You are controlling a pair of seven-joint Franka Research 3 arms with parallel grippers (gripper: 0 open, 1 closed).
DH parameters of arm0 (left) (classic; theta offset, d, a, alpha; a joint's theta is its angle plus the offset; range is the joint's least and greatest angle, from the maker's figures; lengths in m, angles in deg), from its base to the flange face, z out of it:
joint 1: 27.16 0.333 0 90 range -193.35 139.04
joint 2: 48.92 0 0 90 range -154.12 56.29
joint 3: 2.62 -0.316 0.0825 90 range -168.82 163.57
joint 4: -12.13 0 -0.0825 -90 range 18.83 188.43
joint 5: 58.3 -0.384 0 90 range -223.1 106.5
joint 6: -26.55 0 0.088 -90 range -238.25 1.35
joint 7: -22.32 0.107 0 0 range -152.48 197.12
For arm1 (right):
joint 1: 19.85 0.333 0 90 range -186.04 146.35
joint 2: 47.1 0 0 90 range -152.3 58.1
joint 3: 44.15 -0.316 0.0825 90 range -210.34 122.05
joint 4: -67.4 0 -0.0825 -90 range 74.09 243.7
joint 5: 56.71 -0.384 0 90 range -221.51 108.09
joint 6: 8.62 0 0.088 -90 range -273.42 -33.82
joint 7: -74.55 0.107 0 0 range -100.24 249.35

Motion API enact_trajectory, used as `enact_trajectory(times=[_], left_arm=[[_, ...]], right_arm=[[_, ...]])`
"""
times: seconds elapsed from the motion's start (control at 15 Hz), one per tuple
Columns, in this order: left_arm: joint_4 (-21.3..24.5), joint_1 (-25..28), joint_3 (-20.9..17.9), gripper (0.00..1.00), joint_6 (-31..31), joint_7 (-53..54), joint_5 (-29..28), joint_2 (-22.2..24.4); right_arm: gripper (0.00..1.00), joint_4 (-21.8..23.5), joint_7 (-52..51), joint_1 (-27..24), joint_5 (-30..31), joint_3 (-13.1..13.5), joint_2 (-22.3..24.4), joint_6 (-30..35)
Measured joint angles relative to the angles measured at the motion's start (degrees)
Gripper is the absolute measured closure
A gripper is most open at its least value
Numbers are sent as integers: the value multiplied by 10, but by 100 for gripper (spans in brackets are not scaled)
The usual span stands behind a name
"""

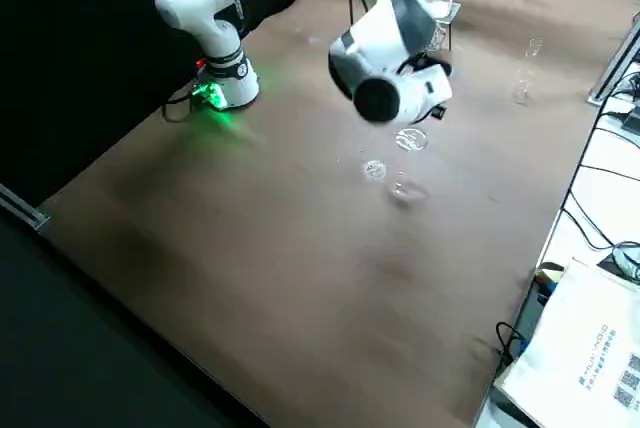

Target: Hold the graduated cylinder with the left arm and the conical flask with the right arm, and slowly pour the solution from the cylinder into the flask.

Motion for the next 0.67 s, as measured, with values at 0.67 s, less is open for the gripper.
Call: enact_trajectory(times=[0.67], left_arm=[[0, 0, 0, 0, 0, 0, 0, 0]], right_arm=[[61, 7, -165, -88, -31, -1, -97, 53]])
